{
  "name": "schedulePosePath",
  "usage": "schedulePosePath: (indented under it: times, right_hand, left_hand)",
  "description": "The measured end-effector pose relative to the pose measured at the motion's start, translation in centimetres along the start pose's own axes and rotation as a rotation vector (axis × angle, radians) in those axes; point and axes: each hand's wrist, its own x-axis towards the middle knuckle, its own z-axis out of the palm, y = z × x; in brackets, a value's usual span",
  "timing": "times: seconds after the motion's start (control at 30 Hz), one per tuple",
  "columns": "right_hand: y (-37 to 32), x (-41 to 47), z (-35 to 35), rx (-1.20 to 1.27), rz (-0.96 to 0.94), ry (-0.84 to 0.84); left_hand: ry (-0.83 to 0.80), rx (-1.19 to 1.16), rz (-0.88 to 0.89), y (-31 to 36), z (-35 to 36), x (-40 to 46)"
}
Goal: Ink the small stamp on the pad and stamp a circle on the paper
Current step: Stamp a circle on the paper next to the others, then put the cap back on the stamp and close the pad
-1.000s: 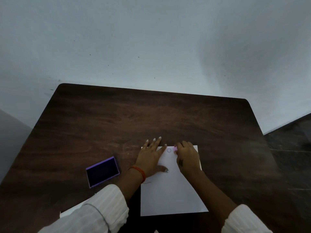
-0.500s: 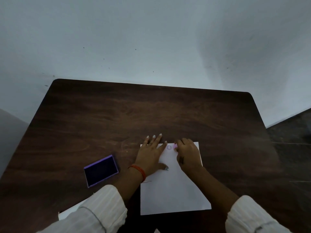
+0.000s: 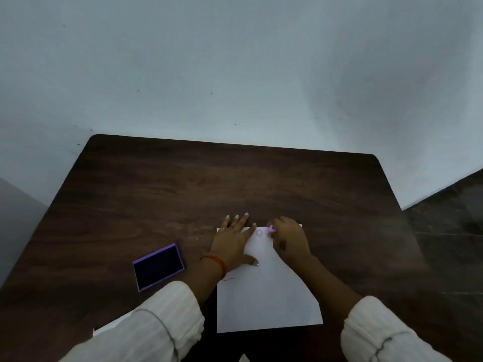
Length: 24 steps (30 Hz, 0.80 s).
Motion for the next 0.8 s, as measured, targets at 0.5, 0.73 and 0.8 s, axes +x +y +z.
schedulePosePath:
  times: [0.5, 0.73, 0.8]
  right_hand:
    - [1.5, -9.0, 0.9, 1.913, 0.485, 0.022]
    - [1.0, -12.1, 4.2, 2.027, 0.503, -0.102]
    - [0.8, -12.5, 4.8, 2.031, 0.510, -0.128]
  left_hand:
    - [0.383, -0.412, -0.111, -0.7, 0.0, -5.6]
    - [0.432, -0.501, -0.366, -1.4, 3.3, -12.5]
    - [0.438, -0.481, -0.424, -1.5, 4.0, -13.2]
